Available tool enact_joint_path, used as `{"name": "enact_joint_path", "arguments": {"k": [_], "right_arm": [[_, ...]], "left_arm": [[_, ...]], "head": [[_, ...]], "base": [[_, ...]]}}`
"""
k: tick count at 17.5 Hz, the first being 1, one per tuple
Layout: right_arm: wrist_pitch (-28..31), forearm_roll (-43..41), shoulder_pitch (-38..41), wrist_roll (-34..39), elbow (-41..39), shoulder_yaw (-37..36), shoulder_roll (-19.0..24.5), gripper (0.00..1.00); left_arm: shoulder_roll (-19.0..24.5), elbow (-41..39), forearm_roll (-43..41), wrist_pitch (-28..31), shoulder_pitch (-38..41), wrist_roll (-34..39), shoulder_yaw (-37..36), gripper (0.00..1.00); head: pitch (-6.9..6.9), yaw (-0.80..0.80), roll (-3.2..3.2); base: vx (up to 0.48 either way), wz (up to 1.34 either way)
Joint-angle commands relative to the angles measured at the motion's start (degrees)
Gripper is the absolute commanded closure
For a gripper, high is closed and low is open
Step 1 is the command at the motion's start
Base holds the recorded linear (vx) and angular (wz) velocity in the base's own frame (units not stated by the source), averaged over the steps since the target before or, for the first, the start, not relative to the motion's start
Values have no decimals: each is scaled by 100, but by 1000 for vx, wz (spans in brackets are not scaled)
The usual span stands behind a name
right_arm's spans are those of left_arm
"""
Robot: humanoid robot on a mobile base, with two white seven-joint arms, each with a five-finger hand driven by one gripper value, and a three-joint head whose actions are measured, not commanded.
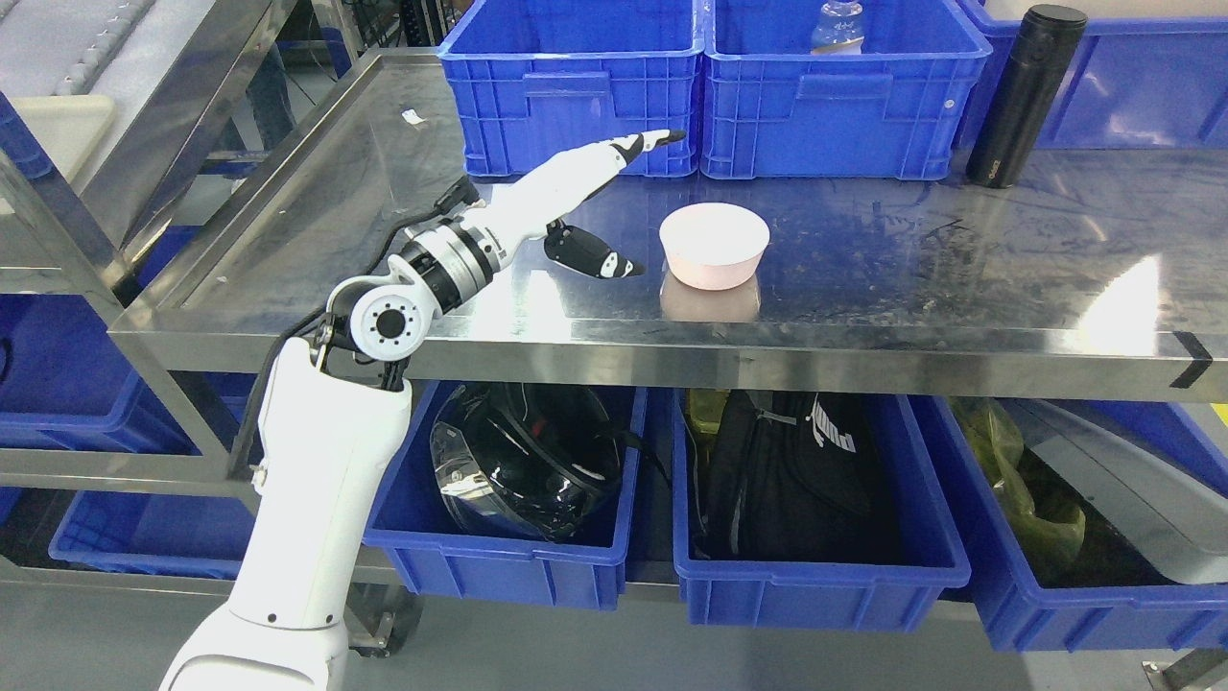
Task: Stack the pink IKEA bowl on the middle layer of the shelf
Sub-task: 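Raise the left hand and reach toward the pink bowl on the shelf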
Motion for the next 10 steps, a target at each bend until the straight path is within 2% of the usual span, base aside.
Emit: {"name": "enact_joint_path", "arguments": {"k": [1,3,6,8,10], "right_arm": [[-4,0,18,-20,-100,0,-100,0],[-4,0,26,-20,-100,0,-100,0],[-4,0,26,-20,-100,0,-100,0],[-4,0,26,-20,-100,0,-100,0],[-4,0,18,-20,-100,0,-100,0]], "left_arm": [[-463,852,-1586,1,-915,-909,-739,2],[-725,1080,-1843,19,-1144,-1288,-1064,5],[-725,1825,-2264,133,-1469,-1325,-1276,6],[-725,2213,-2283,125,-1680,-1299,-1425,2],[-725,2451,-2292,134,-1804,-1325,-1461,3]], "head": [[0,0,0],[0,0,0],[0,0,0],[0,0,0],[0,0,0]], "base": [[0,0],[0,0],[13,-5],[6,-56],[3,-29]]}}
